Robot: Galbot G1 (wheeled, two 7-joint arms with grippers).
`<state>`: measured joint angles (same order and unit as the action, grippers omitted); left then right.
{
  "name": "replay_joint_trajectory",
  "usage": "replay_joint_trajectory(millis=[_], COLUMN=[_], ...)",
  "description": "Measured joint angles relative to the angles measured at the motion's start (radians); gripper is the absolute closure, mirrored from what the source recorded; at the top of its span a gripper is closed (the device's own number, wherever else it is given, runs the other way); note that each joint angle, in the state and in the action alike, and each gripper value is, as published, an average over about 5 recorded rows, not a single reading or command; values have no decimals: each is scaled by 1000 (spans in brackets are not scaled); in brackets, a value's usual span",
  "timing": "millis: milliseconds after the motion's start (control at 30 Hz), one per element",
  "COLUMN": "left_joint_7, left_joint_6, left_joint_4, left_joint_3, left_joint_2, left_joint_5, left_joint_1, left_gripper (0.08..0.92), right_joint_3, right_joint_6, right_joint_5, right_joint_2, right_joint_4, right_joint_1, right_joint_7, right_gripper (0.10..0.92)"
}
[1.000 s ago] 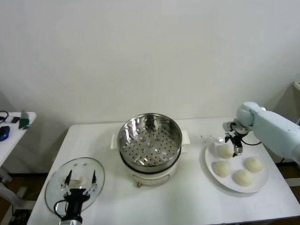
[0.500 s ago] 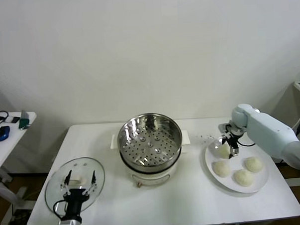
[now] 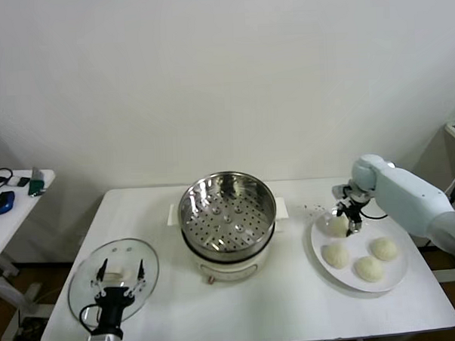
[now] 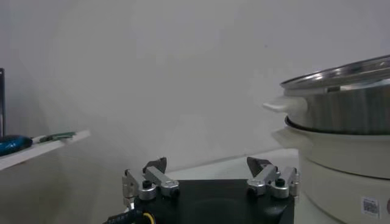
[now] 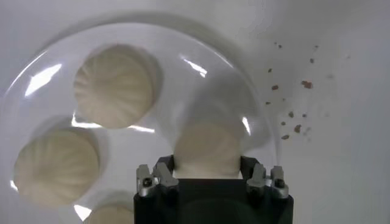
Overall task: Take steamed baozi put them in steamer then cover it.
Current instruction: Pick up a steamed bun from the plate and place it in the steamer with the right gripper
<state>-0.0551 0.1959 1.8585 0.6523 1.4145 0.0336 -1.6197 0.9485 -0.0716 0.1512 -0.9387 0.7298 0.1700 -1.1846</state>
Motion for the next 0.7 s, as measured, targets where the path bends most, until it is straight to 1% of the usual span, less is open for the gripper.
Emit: replay_joint_trajectory(millis=[333, 533, 700], left_joint_7=[0, 5, 9], left_joint_6=[1, 2, 3], left_joint_4=[1, 7, 12], left_joint_3=[-9, -17, -17], left_joint_2=[1, 2, -1], left_joint_5=[3, -6, -24], left_joint_1=[-6, -9, -14], left_gripper=[177, 177, 177], right_joint_3=[186, 246, 278], right_joint_6=[-94, -162, -215], right_joint_5=[-94, -123, -129], right_joint_2=[-21, -96, -183], right_joint_4=[155, 224, 264], right_joint_1=[280, 429, 491], right_joint_7=[-29, -52, -61], right_gripper=[338, 338, 338])
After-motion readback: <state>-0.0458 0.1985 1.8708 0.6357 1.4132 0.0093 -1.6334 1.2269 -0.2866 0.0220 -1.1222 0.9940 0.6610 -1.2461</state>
